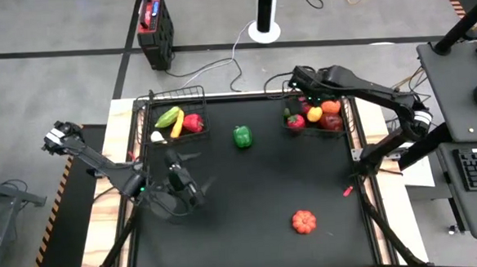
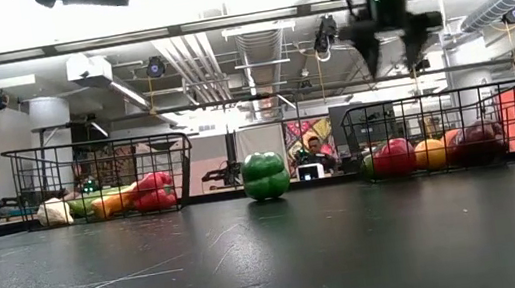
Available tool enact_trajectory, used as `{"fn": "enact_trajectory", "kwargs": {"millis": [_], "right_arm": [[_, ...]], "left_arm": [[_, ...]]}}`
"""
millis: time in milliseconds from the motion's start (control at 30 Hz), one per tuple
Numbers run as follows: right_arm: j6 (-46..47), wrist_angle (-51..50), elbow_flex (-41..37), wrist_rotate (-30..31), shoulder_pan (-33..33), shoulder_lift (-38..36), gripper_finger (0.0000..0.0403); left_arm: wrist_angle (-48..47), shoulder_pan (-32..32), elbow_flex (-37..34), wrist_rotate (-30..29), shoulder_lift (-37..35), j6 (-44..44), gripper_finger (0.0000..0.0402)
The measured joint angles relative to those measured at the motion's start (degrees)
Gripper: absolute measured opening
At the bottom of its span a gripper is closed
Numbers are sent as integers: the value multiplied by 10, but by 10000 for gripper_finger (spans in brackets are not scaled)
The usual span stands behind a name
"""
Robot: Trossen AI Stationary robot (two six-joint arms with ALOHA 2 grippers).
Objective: Sort produce into baskets
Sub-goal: Put the green bell pepper into the left wire basket
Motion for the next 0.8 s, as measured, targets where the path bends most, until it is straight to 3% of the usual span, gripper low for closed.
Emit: {"fn": "enact_trajectory", "kwargs": {"millis": [333, 533, 800], "right_arm": [[0, 105, 68, -6, 115, 30, 364], [0, 109, 122, -8, 156, 106, 364], [1, 103, 226, -56, 173, 225, 364]], "left_arm": [[-89, -26, -2, -1, -92, -82, 389], [-109, -26, -17, -1, -123, -83, 389], [-132, -25, -29, -2, -137, -83, 389]]}}
